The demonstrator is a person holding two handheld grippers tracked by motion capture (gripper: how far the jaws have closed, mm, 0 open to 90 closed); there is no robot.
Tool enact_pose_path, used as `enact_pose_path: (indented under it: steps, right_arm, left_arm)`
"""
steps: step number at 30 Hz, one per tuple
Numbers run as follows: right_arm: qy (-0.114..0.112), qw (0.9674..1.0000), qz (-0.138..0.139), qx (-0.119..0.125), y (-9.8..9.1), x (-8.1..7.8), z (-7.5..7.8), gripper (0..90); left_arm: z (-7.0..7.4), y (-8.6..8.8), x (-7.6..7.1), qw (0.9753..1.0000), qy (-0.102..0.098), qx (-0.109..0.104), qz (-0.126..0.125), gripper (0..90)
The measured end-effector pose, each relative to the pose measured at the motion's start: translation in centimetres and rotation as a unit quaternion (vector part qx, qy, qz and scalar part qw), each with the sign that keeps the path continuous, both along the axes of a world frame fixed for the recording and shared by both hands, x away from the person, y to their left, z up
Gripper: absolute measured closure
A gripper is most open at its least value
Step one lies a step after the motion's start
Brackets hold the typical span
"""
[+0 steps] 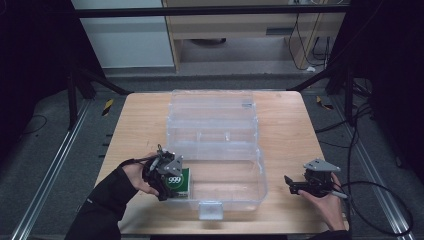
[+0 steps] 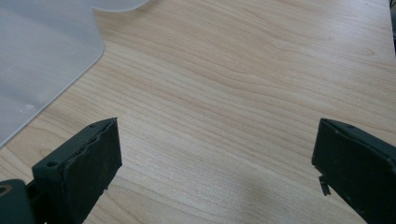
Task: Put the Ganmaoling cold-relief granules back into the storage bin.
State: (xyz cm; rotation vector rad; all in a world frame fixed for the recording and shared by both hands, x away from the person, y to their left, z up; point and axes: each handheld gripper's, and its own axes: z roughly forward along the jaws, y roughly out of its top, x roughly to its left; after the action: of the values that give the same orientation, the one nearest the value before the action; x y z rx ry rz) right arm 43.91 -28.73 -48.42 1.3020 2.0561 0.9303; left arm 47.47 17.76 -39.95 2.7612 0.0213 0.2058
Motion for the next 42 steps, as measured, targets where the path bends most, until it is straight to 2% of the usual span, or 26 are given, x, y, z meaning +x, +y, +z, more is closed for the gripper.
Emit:
enact_pose_path:
  steps: [6,10,13,17,20,22,23,24,25,28,29,31,33,34,35,36,37,39,40,41,42]
  right_arm:
    - [-0.002,1.0000,0.001,0.000,0.0,0.0,0.0,1.9]
    - [-0.001,1.0000,-0.001,0.000,-0.1,0.0,0.0,1.9]
    - [-0.002,1.0000,0.000,0.001,-0.1,0.0,0.0,2.0]
    - [-0.002,1.0000,-0.002,0.003,-0.1,0.0,0.0,2.2]
    - [0.000,1.0000,-0.003,0.005,-0.1,0.0,0.0,2.3]
    - [0.000,1.0000,-0.003,0.005,-0.2,-0.1,0.0,2.3]
    - [0.001,1.0000,-0.004,0.006,-0.2,-0.1,0.0,2.3]
    - [0.000,1.0000,-0.004,0.006,-0.2,-0.1,0.0,2.4]
    - [0.000,1.0000,-0.004,0.006,-0.1,-0.1,0.0,2.3]
    - [0.001,1.0000,-0.003,0.007,-0.2,-0.1,-0.1,2.3]
    - [0.001,1.0000,-0.004,0.006,-0.2,-0.1,0.0,2.4]
    - [0.001,1.0000,-0.004,0.007,-0.2,-0.1,0.0,2.4]
    - [0.001,1.0000,-0.004,0.006,-0.2,-0.1,0.0,2.4]
    - [0.001,1.0000,-0.004,0.007,-0.2,-0.1,-0.1,2.4]
    - [0.002,1.0000,-0.004,0.007,-0.2,-0.1,-0.1,2.5]
    - [0.002,1.0000,-0.004,0.007,-0.2,-0.1,-0.1,2.5]
    - [0.002,1.0000,-0.004,0.007,-0.2,-0.1,-0.1,2.5]
    - [0.000,1.0000,-0.003,0.005,-0.2,-0.1,-0.1,2.5]
    - [0.002,1.0000,-0.005,0.006,-0.2,-0.1,-0.1,2.5]
    - [0.003,1.0000,-0.005,0.006,-0.2,-0.1,-0.1,2.5]
    - [0.000,1.0000,-0.004,0.004,-0.3,-0.1,-0.2,2.5]
  left_arm:
    - [1.1,0.7,-0.2,0.9997,-0.016,-0.013,0.010,10.0]
    - [1.9,1.4,-0.3,0.9985,-0.021,-0.042,0.029,10.9]
    - [2.5,1.9,-0.5,0.9963,-0.023,-0.067,0.049,12.0]
    - [3.4,2.8,-0.7,0.9906,-0.037,-0.104,0.082,13.5]
    - [3.8,3.8,-0.6,0.9837,-0.046,-0.130,0.116,13.6]
    - [3.8,4.6,-0.6,0.9772,-0.047,-0.149,0.144,14.1]
    - [3.8,4.9,-0.6,0.9750,-0.045,-0.155,0.153,14.4]
    - [3.6,5.3,-0.6,0.9713,-0.045,-0.165,0.166,14.5]
    - [3.6,5.6,-0.6,0.9695,-0.043,-0.169,0.173,14.9]
    - [3.1,6.7,-0.9,0.9613,-0.044,-0.186,0.198,15.0]
    - [3.0,6.9,-1.0,0.9595,-0.047,-0.190,0.202,15.0]
    - [2.7,7.6,-1.3,0.9523,-0.047,-0.208,0.218,15.0]
    - [2.3,8.2,-1.6,0.9450,-0.056,-0.218,0.237,15.2]
    - [2.1,8.6,-1.7,0.9408,-0.060,-0.225,0.247,15.2]
    - [1.9,9.0,-1.8,0.9344,-0.069,-0.232,0.262,15.2]
    - [1.7,9.3,-1.9,0.9303,-0.076,-0.234,0.272,15.0]
    - [1.3,9.8,-1.9,0.9214,-0.088,-0.241,0.291,14.7]
    - [0.8,10.3,-1.9,0.9125,-0.095,-0.245,0.313,14.5]
    - [0.4,10.7,-1.8,0.9036,-0.098,-0.255,0.330,14.4]
    - [0.2,11.0,-1.8,0.8989,-0.098,-0.259,0.340,14.4]
    - [-0.1,11.3,-1.7,0.8928,-0.100,-0.263,0.352,14.4]
